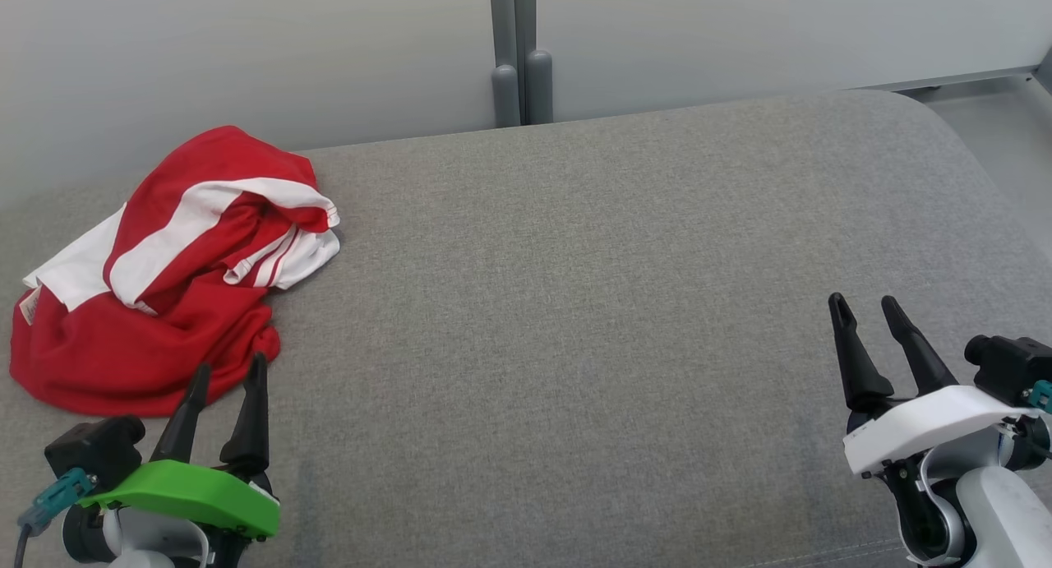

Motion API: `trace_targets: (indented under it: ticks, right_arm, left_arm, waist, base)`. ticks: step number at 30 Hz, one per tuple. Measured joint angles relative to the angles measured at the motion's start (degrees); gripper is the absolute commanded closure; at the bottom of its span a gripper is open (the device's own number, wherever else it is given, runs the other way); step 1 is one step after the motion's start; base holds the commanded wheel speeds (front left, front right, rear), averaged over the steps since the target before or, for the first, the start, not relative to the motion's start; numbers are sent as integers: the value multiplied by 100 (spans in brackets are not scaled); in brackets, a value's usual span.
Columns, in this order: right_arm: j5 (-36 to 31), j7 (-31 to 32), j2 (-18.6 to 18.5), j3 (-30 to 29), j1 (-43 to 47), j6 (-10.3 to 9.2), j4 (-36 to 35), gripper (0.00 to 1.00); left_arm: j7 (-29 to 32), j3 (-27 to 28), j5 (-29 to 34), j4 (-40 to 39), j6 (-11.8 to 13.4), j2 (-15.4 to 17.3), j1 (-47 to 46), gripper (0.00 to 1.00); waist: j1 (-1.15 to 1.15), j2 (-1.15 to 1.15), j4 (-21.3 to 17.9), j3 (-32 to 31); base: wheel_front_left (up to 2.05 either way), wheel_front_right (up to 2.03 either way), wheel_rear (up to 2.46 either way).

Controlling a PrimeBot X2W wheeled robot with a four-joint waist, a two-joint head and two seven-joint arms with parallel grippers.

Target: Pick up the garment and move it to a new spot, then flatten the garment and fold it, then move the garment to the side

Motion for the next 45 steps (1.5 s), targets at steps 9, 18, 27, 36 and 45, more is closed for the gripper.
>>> trace_targets:
  ticks: [9,18,27,36,45]
  right_arm:
    - [-639,-196,-120,99,-20,-85,-22,0]
    - [-1222,-352,-189,158,-40,-122,-21,0]
    - [-1621,-527,-209,156,-74,-126,-7,0]
    - [-1746,-561,-220,-15,-125,-116,63,0]
    - [-1746,-561,-211,-125,-127,-52,135,0]
  left_arm:
    - [-194,-29,694,-44,48,11,13,0]
    - [-361,-97,1357,-5,51,82,90,0]
    - [-536,-167,1892,54,51,146,216,0]
    - [-547,-92,2019,193,49,143,220,0]
    - [-547,3,2015,247,40,123,221,0]
  waist:
    - [0,0,-42,8]
    - [0,0,-71,-3]
    - [0,0,-106,-1]
    - [0,0,-115,0]
    - [0,0,-111,14]
  base:
    - [0,0,0]
    - [0,0,0]
    - [0,0,0]
    - [0,0,0]
    - [0,0,0]
